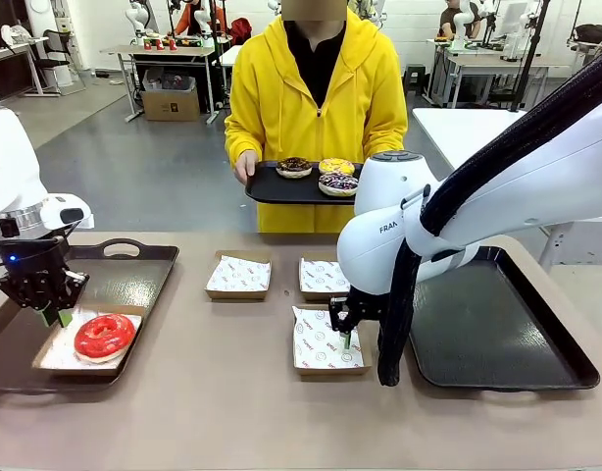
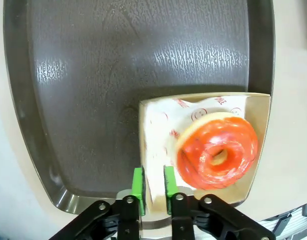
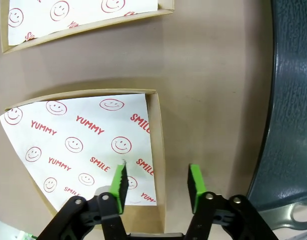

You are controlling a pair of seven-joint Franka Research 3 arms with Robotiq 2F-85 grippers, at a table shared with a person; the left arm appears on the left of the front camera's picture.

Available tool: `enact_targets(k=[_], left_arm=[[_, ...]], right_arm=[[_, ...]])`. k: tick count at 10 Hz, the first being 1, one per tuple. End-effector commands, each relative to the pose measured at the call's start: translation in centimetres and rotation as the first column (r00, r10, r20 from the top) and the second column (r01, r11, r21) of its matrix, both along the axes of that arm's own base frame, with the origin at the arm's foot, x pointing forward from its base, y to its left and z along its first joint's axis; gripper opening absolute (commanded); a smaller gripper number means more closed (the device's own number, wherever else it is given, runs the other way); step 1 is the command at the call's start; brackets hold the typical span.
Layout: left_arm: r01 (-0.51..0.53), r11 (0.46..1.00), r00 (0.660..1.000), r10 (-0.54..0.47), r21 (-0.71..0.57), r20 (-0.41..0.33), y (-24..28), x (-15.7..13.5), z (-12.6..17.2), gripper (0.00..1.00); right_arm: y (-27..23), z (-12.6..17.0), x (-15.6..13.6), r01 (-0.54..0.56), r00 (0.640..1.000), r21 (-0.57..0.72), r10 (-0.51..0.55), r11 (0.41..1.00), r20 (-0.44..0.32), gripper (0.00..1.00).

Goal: Individually package the donuts and arrange them on the tray.
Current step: Place the picked Paper togo box on the Handle tray while simultaneously picking up another Paper togo box from the table with the other hand.

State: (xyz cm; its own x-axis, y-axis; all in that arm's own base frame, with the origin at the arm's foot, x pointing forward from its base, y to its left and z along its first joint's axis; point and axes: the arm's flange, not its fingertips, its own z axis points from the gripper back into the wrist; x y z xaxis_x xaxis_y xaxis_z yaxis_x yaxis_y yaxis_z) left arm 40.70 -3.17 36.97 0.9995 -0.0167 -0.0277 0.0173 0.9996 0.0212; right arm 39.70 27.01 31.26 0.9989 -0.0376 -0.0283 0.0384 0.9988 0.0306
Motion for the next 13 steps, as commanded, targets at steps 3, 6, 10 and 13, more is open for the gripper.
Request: enact_targets(k=[3, 6, 10, 13], left_arm=[[-0.004, 0.999, 1.0, 0.004, 0.033, 0.001, 0.1, -0.1, -0.3, 0.8], [-0.014, 1.0, 1.0, 0.014, 0.022, -0.002, 0.1, -0.1, -0.2, 1.0], [-0.032, 0.999, 0.999, 0.032, -0.023, -0.015, 0.2, 0.0, 0.1, 1.0], [-0.059, 0.961, 0.998, 0.052, -0.27, -0.031, 2.1, -0.4, 4.0, 1.0]], right_arm=[[0.0, -0.9, 0.0, 0.009, 1.0, -0.001, -0.009, 1.0, 0.015, 0.03], [0.0, -1.1, 0.1, 0.017, 1.0, -0.002, -0.016, 1.0, 0.008, 0.0], [0.1, -1.2, 0.2, 0.021, 1.0, -0.007, -0.021, 1.0, 0.003, 0.0], [-0.4, 2.0, -0.8, 0.052, 0.999, -0.004, -0.052, 0.999, -0.014, 0.0]])
